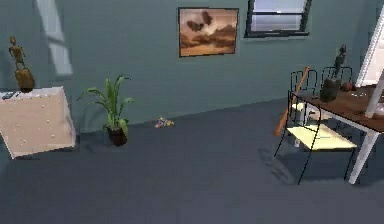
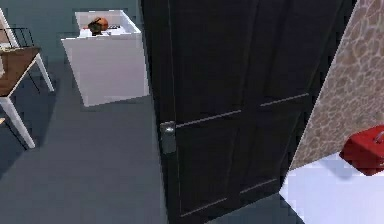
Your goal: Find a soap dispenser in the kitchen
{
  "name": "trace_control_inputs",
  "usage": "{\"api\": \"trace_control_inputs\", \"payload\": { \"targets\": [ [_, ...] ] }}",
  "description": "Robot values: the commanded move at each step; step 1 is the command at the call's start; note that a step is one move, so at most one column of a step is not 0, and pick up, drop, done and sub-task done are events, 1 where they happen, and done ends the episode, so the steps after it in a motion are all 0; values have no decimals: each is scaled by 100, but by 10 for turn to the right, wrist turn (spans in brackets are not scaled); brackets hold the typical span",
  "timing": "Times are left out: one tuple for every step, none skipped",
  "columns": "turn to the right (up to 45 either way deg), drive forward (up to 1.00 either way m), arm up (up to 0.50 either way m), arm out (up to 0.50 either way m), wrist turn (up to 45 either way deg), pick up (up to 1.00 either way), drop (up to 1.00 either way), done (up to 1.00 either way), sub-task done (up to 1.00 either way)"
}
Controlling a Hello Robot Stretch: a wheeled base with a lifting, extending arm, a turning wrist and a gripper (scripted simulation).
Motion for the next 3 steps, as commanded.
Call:
{"api": "trace_control_inputs", "payload": {
  "targets": [
    [0, 100, 0, 0, 0, 0, 0, 0, 0],
    [0, 85, 0, 0, 0, 0, 0, 0, 0],
    [450, 0, 0, 0, 0, 0, 0, 0, 0]
  ]
}}
